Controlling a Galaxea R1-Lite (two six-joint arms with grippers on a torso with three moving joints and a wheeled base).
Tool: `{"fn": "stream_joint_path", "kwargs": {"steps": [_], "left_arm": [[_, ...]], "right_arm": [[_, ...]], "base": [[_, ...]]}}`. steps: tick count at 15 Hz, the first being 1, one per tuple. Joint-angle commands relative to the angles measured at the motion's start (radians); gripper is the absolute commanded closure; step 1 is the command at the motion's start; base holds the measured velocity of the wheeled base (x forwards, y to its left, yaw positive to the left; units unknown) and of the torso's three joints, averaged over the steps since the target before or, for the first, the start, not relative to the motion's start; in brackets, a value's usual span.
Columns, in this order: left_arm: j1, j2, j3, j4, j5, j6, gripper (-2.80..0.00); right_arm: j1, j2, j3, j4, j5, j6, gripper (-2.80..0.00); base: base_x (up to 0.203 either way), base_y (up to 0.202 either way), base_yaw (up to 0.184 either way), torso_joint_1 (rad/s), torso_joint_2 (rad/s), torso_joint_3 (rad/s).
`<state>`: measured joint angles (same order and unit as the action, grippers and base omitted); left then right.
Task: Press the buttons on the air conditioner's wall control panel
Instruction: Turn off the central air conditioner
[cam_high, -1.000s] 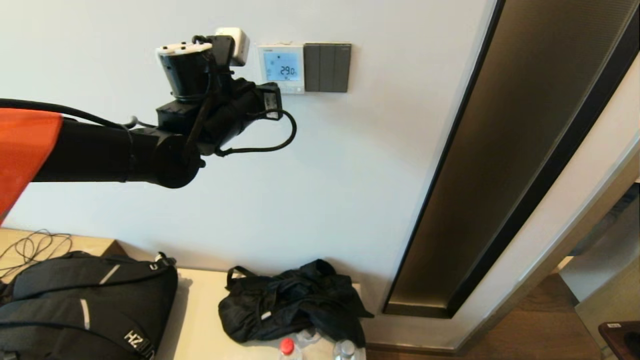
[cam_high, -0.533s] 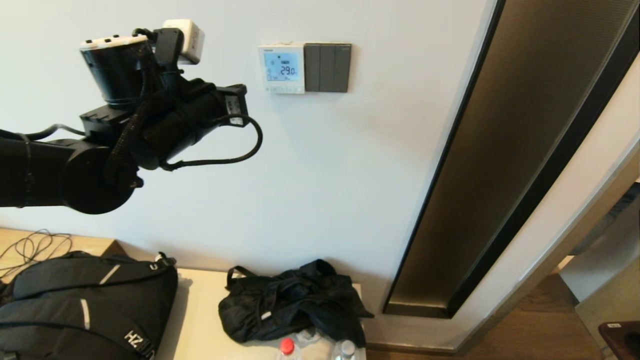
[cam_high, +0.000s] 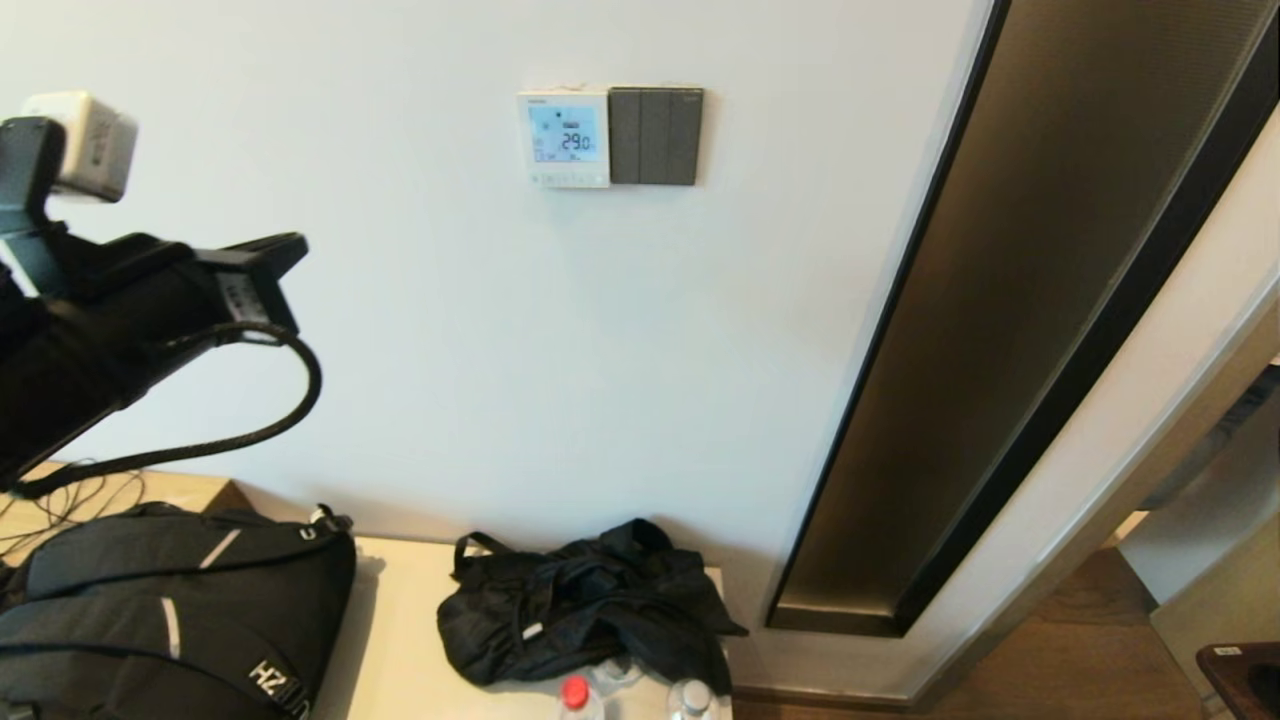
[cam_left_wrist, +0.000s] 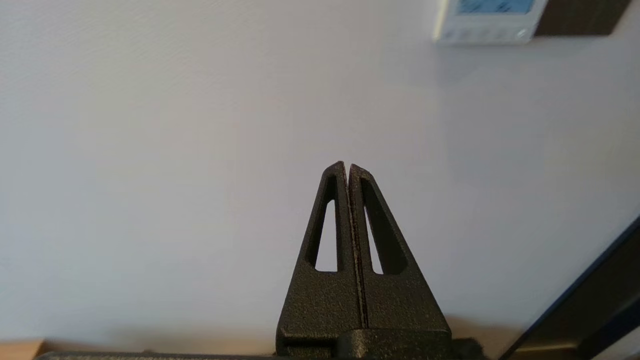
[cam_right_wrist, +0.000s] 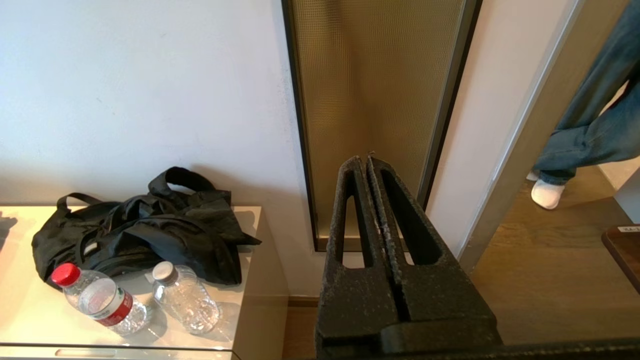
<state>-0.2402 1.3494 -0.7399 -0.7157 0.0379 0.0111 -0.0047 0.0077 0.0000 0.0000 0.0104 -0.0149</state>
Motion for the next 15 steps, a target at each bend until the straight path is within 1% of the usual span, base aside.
{"fn": "stream_joint_path", "kwargs": {"steps": [1,5,7,9,11,12,13,15], "left_arm": [[0.078,-0.200,0.170,-0.003,-0.001,0.000,0.00],[0.166,-0.431,0.416,0.009,-0.001,0.011,0.00],[0.184,-0.525,0.538,0.012,0.001,0.014,0.00],[0.191,-0.597,0.624,0.036,0.016,0.013,0.00],[0.191,-0.664,0.649,0.095,0.051,0.013,0.00],[0.191,-0.705,0.653,0.136,0.057,0.013,0.00],[0.191,-0.754,0.655,0.191,0.059,0.013,0.00],[0.192,-0.886,0.652,0.348,0.061,0.014,0.00]], "right_arm": [[0.000,0.002,0.001,0.000,0.000,0.000,0.00],[0.000,0.002,0.000,0.000,0.000,0.000,0.00],[0.000,0.002,0.002,0.000,0.000,0.000,0.00],[0.000,0.002,0.002,0.000,0.000,0.000,0.00],[-0.001,0.002,0.001,0.000,0.000,0.000,0.00],[0.000,0.002,0.000,0.000,0.000,0.000,0.00],[0.000,0.002,0.000,0.000,0.000,0.000,0.00],[0.000,0.002,0.001,0.000,0.000,0.000,0.00]], "base": [[0.000,0.000,0.000,0.000,0.00,0.000],[0.000,0.000,0.000,0.000,0.00,0.000],[0.000,0.000,0.000,0.000,0.00,0.000],[0.000,0.000,0.000,0.000,0.00,0.000],[0.000,0.000,0.000,0.000,0.00,0.000],[0.000,0.000,0.000,0.000,0.00,0.000],[0.000,0.000,0.000,0.000,0.00,0.000],[0.000,0.000,0.000,0.000,0.00,0.000]]}}
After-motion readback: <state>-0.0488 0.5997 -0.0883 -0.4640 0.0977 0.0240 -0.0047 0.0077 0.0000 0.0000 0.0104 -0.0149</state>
